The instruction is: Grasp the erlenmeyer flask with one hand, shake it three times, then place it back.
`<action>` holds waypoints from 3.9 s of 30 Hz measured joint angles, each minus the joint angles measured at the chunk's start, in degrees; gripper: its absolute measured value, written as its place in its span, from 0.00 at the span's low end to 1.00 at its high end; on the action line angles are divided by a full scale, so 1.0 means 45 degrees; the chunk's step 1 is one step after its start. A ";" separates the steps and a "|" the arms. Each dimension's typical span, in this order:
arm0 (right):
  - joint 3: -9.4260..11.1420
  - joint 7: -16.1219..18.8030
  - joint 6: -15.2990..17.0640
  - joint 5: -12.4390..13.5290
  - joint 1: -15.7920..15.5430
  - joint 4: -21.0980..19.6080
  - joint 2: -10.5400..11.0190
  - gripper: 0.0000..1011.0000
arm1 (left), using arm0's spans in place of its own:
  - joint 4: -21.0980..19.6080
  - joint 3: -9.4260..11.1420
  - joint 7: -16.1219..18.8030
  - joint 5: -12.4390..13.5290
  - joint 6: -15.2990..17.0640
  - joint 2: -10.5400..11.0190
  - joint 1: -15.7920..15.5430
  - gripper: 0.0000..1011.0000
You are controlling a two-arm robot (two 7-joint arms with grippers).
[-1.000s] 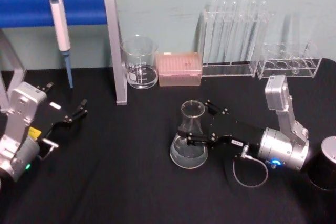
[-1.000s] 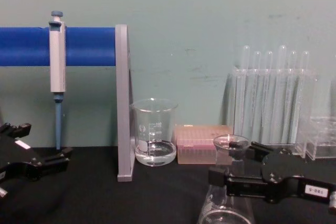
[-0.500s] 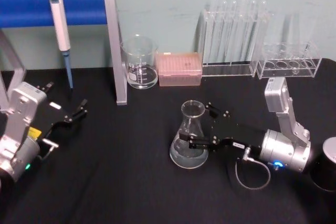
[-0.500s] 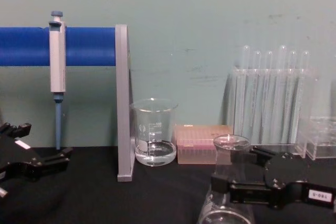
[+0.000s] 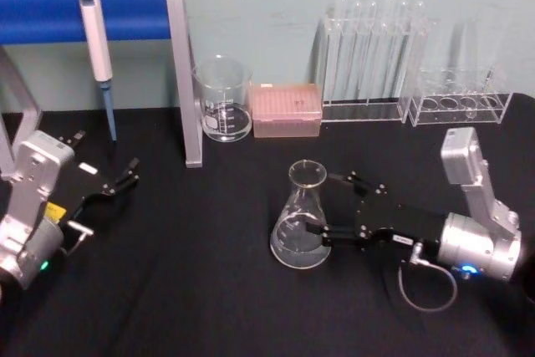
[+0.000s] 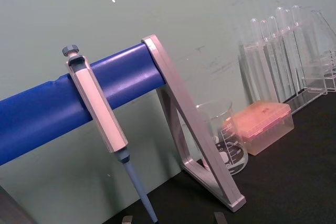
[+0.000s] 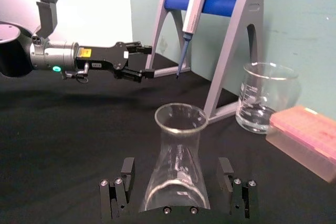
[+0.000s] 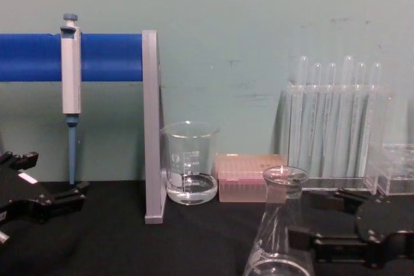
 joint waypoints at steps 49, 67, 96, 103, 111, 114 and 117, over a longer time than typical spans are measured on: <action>0.2535 -0.7092 0.0493 -0.2332 -0.0685 0.0759 -0.2400 0.99 | 0.0000 0.0000 0.0000 -0.0001 0.0000 0.0000 0.0000 0.99; 0.2793 -0.6671 0.0879 -0.2462 -0.0644 0.0902 -0.2619 0.99 | 0.0000 0.0000 0.0000 -0.0001 0.0000 0.0000 0.0000 0.99; 0.2752 -0.6741 0.0832 -0.2468 -0.0638 0.0883 -0.2596 0.99 | 0.0000 0.0000 0.0000 0.0000 0.0000 0.0000 0.0000 0.99; 0.2752 -0.6742 0.0827 -0.2467 -0.0638 0.0883 -0.2596 0.99 | -0.0001 0.0000 0.0001 -0.0001 0.0000 0.0000 0.0000 0.99; 0.2752 -0.6742 0.0826 -0.2467 -0.0638 0.0883 -0.2596 0.99 | -0.0001 -0.0001 0.0000 -0.0001 0.0000 0.0000 0.0000 0.99; 0.2752 -0.6742 0.0826 -0.2467 -0.0638 0.0883 -0.2596 0.99 | 0.0000 0.0000 0.0000 -0.0001 0.0000 0.0000 0.0000 0.99; 0.2752 -0.6742 0.0826 -0.2467 -0.0638 0.0883 -0.2596 0.99 | 0.0000 0.0000 0.0000 -0.0001 0.0000 0.0000 0.0001 0.99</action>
